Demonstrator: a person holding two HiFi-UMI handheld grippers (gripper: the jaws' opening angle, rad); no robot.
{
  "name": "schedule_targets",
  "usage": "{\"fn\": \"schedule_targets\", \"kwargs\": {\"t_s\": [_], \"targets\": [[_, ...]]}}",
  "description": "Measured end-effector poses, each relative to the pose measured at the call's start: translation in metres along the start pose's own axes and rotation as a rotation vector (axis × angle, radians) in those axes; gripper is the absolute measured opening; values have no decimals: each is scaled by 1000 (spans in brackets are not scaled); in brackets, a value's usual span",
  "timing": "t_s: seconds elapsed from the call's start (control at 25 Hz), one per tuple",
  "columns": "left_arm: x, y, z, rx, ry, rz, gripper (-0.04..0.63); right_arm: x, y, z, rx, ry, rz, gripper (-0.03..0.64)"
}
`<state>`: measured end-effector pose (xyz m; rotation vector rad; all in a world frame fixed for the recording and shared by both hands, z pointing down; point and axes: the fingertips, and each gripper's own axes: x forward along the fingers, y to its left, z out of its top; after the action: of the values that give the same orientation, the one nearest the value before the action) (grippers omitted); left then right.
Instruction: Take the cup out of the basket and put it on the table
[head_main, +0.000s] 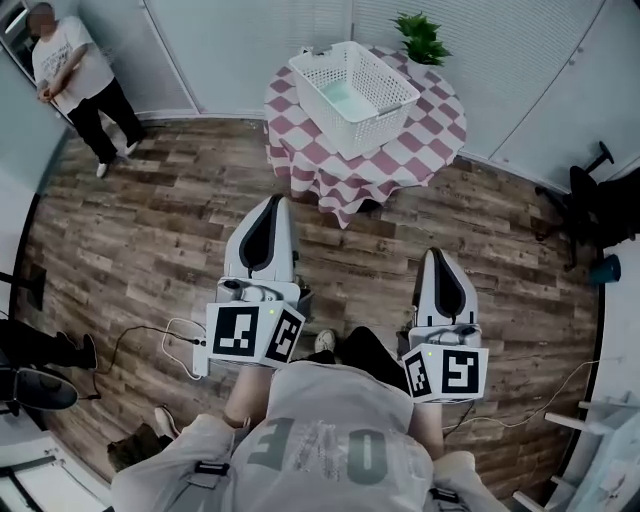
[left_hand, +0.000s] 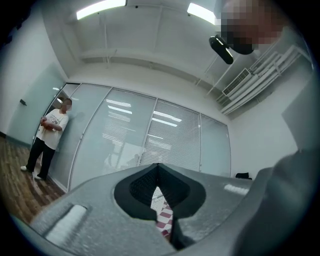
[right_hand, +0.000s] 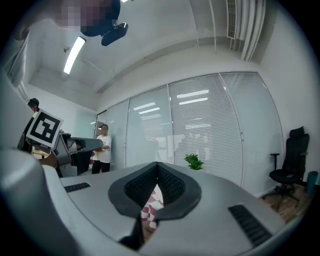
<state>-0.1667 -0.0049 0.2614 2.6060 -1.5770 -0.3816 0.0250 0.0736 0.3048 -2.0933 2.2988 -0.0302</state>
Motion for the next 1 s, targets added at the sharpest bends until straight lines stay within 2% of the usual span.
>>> {"fn": "schedule_targets", "kwargs": {"t_s": [0.2,0.32,0.48,0.68,0.88,1.0], "targets": [[40,9,-19,5,37,1,6,43,-19,-2,8,10,9,11],[72,16,-27,12,39,6,6,79,-31,-3,17,-19,26,11],[134,22,-25,18,10,-4,5,142,-57,-4,38,-57,56,11],[207,11,-15,34,-59,12,6,188,-97,8,54,-89,109,11],[293,14,-11,64,-87,30,5,262,-143,21,59,-75,168,11],[337,25,-12,66,-69,58,6,308,-162,24,73,-59,198,11]]}}
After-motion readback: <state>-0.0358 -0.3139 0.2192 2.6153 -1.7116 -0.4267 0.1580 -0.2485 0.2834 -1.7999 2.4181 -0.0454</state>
